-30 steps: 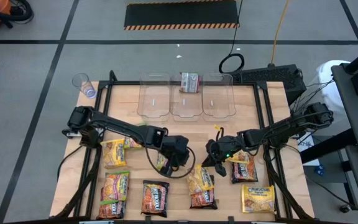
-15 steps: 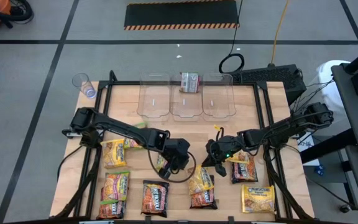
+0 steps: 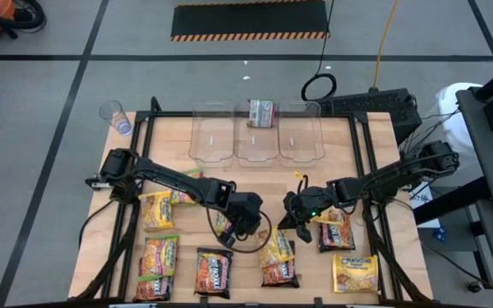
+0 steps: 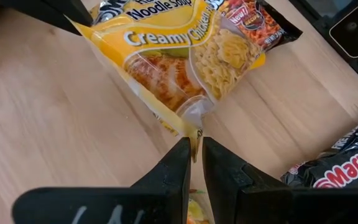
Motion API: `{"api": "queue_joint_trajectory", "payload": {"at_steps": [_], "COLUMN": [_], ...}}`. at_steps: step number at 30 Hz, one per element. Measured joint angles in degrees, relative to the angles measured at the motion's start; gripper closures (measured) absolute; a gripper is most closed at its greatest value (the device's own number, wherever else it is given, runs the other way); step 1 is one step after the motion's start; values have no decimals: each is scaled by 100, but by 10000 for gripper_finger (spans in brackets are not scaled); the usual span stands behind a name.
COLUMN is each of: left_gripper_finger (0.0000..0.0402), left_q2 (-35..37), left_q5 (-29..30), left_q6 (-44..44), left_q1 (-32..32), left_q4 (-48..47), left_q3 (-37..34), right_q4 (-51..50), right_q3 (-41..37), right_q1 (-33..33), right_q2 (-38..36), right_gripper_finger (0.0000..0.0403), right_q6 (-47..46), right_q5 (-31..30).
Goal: Sort Maruchan noodles
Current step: Put the yellow noodle pack into the right transparent bin
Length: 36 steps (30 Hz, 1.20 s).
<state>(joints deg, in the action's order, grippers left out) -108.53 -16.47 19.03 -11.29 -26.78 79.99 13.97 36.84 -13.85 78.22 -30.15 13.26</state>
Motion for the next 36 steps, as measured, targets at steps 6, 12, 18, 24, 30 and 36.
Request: {"api": "queue_joint_trajectory", "payload": {"at_steps": [6, 12, 18, 24, 30, 36], "left_gripper_finger": [355, 371, 396, 399, 400, 400], "left_q2": [0, -54, -177, -175, -175, -108], "left_q5": [0, -9, -203, -166, -149, 159], "left_q6": [12, 89, -98, -114, -237, -306], "left_q1": [0, 0, 0, 3, 59, 166], "left_q4": [73, 198, 243, 281, 288, 340], "left_q3": [0, 0, 0, 0, 0, 1], "right_q4": [19, 38, 89, 117, 100, -91], "right_q3": [0, 0, 0, 0, 0, 2], "right_q1": [-1, -2, -2, -1, 0, -2], "right_q2": [0, 0, 0, 0, -29, -375], "right_gripper_finger": [403, 403, 403, 403, 403, 403], "right_q6": [0, 0, 0, 87, 87, 222], "right_q5": [2, 4, 4, 4, 4, -132]}}
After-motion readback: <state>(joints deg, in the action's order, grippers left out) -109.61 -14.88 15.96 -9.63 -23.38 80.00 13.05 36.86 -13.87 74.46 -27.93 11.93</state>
